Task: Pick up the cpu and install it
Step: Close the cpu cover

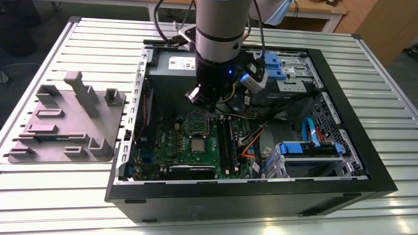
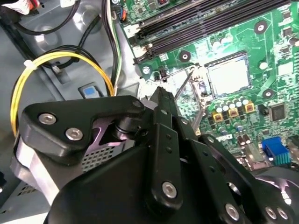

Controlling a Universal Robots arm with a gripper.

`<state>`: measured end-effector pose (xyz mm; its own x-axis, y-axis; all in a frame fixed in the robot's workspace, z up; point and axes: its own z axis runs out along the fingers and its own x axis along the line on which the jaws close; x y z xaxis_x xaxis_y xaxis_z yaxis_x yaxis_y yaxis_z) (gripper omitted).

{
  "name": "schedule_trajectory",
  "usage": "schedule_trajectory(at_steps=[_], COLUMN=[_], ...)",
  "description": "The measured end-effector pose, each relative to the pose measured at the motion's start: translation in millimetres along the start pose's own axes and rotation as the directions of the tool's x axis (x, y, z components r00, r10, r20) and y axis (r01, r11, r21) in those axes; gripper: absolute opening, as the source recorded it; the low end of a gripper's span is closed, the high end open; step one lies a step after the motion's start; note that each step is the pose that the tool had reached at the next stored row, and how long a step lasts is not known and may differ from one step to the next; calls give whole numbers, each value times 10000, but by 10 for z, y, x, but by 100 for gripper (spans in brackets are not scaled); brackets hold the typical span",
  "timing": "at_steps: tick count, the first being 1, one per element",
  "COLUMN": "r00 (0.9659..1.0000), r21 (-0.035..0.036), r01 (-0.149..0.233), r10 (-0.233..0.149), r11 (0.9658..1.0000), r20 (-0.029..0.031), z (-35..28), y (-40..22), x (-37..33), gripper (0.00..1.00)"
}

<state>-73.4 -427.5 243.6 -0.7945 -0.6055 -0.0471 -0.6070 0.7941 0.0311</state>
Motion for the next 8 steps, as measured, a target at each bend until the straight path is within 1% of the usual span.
schedule_trajectory(at_steps=[3, 8], r00=[10000, 10000], r21=[23, 39], r01=[41, 85], r10=[-41, -85], r11=[10000, 10000], r20=[-20, -36], z=[-4, -10], y=[-21, -73], x=[17, 56], gripper=[10, 10])
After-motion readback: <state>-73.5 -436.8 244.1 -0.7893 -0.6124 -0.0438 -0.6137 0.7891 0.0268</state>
